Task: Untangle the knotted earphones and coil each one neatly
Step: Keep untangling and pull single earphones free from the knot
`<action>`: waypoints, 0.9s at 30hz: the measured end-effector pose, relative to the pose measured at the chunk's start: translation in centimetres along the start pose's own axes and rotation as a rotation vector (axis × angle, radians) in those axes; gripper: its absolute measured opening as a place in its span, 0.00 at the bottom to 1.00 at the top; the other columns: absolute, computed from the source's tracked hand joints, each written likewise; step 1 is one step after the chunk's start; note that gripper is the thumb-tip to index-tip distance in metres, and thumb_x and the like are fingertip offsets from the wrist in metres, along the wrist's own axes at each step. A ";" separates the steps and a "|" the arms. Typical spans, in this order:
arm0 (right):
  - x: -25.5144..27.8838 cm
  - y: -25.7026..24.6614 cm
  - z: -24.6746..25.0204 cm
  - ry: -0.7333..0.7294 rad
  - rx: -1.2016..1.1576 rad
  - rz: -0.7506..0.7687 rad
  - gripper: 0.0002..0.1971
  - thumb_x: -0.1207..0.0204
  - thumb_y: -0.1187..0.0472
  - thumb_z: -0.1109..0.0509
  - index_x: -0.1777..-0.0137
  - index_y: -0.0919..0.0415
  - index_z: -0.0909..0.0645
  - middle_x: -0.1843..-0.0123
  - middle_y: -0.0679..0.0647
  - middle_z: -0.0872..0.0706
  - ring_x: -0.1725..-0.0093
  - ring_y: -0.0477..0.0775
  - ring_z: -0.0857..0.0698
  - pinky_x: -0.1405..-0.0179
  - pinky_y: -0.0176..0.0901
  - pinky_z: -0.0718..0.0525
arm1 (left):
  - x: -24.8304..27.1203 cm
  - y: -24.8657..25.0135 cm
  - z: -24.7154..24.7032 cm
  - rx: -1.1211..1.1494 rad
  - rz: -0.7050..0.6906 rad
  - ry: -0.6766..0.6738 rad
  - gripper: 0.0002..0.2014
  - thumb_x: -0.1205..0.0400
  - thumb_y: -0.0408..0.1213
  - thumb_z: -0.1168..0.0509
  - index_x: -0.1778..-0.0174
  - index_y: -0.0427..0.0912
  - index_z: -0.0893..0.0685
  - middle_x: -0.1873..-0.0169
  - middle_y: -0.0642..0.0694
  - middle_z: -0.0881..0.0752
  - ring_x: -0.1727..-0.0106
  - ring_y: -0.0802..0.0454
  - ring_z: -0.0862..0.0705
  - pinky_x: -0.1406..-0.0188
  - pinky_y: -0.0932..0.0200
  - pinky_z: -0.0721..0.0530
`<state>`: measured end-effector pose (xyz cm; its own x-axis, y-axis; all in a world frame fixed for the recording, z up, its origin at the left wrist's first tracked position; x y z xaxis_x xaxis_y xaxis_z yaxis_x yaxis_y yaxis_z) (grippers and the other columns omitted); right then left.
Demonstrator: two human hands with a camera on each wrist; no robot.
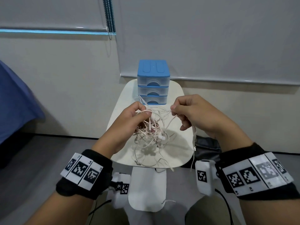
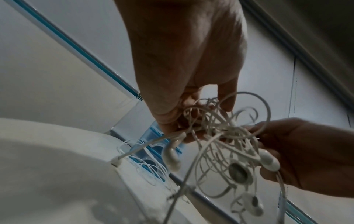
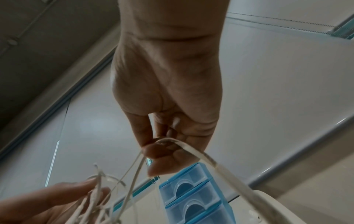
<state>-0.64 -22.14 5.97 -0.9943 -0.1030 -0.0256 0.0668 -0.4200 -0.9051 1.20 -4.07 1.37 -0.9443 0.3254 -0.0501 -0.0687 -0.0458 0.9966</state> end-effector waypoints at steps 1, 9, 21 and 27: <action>0.0 0.0 0.1 0.026 -0.014 0.004 0.12 0.15 0.64 0.32 0.62 0.63 0.19 0.68 0.57 0.25 0.75 0.50 0.26 0.68 0.47 0.14 | 0.1 0.2 -0.3 0.003 -0.003 -0.026 0.07 0.13 0.39 0.32 0.56 0.48 0.23 0.58 0.30 0.10 0.60 0.41 0.17 0.69 0.55 0.28; -0.3 -0.3 2.0 0.287 -0.179 0.033 0.12 0.11 0.58 0.39 0.58 0.54 0.23 0.56 0.51 0.13 0.56 0.52 0.13 0.61 0.49 0.15 | 0.8 -0.1 -0.7 -0.048 0.011 -0.122 0.10 0.17 0.33 0.26 0.44 0.42 0.19 0.58 0.38 0.10 0.60 0.51 0.14 0.55 0.59 0.17; 1.8 -2.0 6.4 0.697 -0.598 0.162 0.11 0.09 0.61 0.46 0.55 0.54 0.30 0.68 0.53 0.10 0.63 0.49 0.11 0.59 0.41 0.20 | 0.8 -0.6 0.6 -0.076 0.012 -0.114 0.12 0.21 0.24 0.25 0.42 0.36 0.11 0.57 0.46 0.12 0.57 0.55 0.14 0.55 0.65 0.14; 1.5 -2.1 5.6 0.609 -0.783 0.137 0.10 0.10 0.62 0.44 0.55 0.55 0.31 0.78 0.51 0.29 0.80 0.53 0.27 0.69 0.46 0.15 | 0.8 -0.4 0.2 -0.135 -0.033 -0.143 0.04 0.16 0.28 0.27 0.48 0.34 0.09 0.58 0.42 0.11 0.57 0.54 0.13 0.56 0.66 0.16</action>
<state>-1.83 -26.47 10.19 -0.8697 0.4650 -0.1657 0.3290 0.2958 -0.8968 0.52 -3.55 0.98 -0.8862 0.4590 -0.0631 -0.1504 -0.1561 0.9762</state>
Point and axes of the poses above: each hand's wrist, its own x-axis away from the middle knuckle, its own z-axis out of the back of the hand, y = z × x, the point moved 9 cm from there along -x, towards the middle knuckle
